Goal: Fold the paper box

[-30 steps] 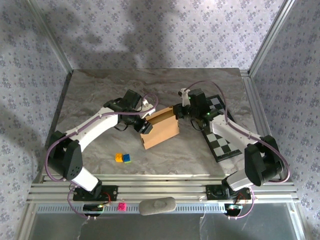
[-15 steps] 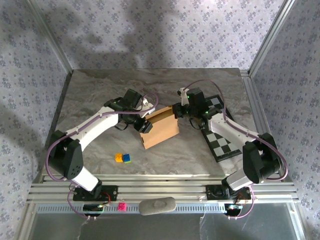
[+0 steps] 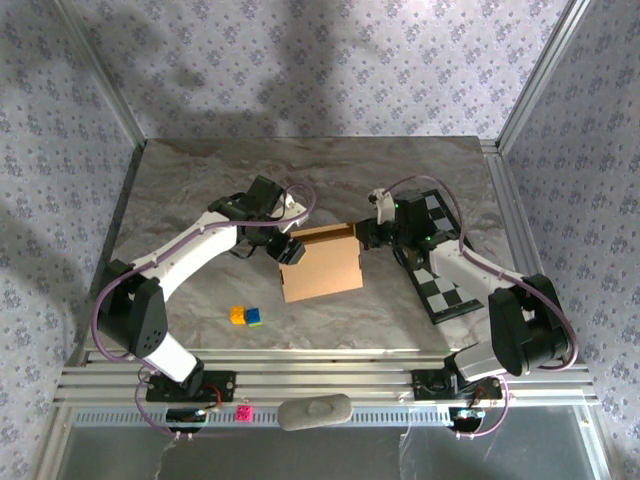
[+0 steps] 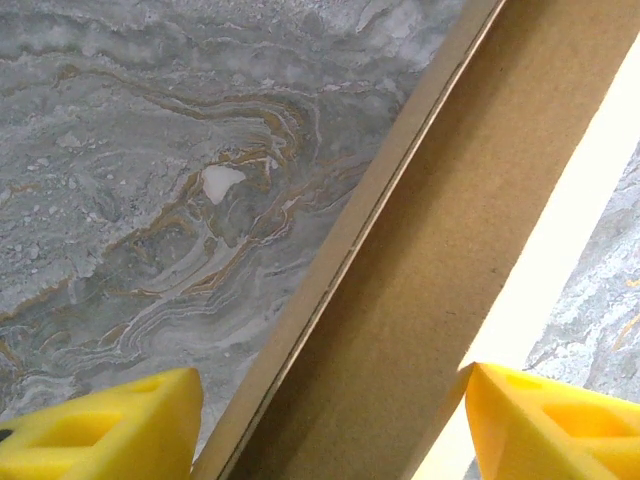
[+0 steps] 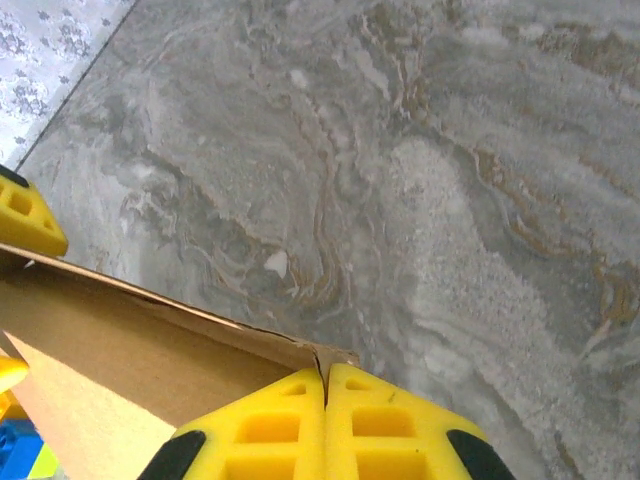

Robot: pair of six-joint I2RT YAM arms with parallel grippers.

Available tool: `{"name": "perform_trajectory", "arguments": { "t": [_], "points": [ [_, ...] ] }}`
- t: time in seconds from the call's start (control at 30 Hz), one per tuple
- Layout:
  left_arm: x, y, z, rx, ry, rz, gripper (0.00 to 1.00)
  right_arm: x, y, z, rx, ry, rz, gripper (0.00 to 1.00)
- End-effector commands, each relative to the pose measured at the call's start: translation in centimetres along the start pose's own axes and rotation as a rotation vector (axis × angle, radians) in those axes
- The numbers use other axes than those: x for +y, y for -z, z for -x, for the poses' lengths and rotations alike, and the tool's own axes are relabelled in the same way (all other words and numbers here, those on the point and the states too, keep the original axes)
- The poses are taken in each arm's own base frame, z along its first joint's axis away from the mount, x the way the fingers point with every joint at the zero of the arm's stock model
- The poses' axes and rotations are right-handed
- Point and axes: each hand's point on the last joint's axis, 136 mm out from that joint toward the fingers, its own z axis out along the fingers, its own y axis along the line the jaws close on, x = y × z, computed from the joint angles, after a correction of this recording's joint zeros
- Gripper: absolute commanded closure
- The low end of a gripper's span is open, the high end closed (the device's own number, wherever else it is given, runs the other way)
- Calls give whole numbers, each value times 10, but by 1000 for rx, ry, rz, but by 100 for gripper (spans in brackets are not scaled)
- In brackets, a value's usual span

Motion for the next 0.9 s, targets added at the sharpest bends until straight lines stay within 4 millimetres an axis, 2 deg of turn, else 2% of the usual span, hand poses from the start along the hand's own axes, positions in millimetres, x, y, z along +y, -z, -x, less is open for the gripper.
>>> {"name": "perform_trajectory", "arguments": {
  "t": [0.0, 0.17, 0.27, 0.4, 0.57, 0.63, 0.73, 0.87],
  "points": [
    [11, 6, 8, -11, 45, 50, 31, 4, 7, -17, 46, -12, 28, 100],
    [8, 19, 18, -62, 93, 38, 29, 2, 10, -12, 23, -6, 4, 100],
    [6, 29, 21, -90, 132, 30, 10, 2, 10, -13, 26, -4, -3, 100],
    [7, 38, 19, -124, 206, 10, 9, 3, 9, -13, 24, 2, -13, 100],
    [19, 59, 18, -188, 350, -19, 16, 3, 7, -12, 20, 11, -25, 100],
    [24, 67, 18, -208, 410, -39, 26, 3, 6, -13, 21, 13, -27, 100],
    [29, 70, 3, -137, 495, -48, 37, 4, 7, -11, 17, 15, -31, 100],
    [26, 72, -20, -20, 599, -27, 42, 5, 8, -10, 17, 18, -36, 100]
  ]
}}
